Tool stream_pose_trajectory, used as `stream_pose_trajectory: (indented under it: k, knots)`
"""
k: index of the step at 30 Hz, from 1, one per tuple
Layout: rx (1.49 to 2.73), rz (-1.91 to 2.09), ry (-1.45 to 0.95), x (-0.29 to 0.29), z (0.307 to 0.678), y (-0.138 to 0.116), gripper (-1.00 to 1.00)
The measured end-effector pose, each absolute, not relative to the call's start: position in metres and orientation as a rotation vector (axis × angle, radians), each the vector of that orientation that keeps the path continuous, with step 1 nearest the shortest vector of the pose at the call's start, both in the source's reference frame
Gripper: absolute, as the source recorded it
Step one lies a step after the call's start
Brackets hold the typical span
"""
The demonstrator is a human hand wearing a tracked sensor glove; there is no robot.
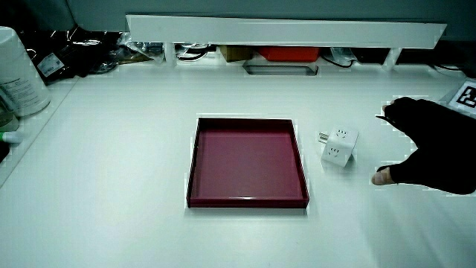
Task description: Pick socket
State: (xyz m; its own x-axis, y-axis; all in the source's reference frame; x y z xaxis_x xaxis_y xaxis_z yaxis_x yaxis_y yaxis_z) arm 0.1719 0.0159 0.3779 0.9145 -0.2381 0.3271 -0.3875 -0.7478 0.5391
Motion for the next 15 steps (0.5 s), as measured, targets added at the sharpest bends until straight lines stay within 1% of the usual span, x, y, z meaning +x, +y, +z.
stream_pose_trajectory:
  k: [1,2,3,4,5,6,7,8,9,11,12,14,15]
  knots:
    - [2.443,0.325,-0.407,0.176,0.387,0.013,0.00]
    - [2.437,0.346,-0.429,0.171,0.379,0.009,0.00]
    - [2.343,0.450,-0.426,0.167,0.374,0.005,0.00]
    - [2.434,0.360,-0.402,0.174,0.387,0.003,0.00]
    - [2.327,0.468,-0.382,0.169,0.378,-0.002,0.00]
    - [2.322,0.471,-0.374,0.169,0.380,-0.005,0.00]
    - [2.448,0.376,-0.384,0.178,0.398,-0.008,0.00]
    - [2.425,0.411,-0.386,0.175,0.391,-0.011,0.00]
    - [2.403,0.433,-0.381,0.176,0.395,-0.015,0.00]
    - [2.409,0.456,-0.319,0.183,0.410,-0.022,0.00]
    - [2.281,0.540,-0.292,0.173,0.395,-0.025,0.00]
    - [2.372,0.496,-0.325,0.180,0.412,-0.032,0.00]
    - [2.325,0.530,-0.290,0.178,0.412,-0.035,0.00]
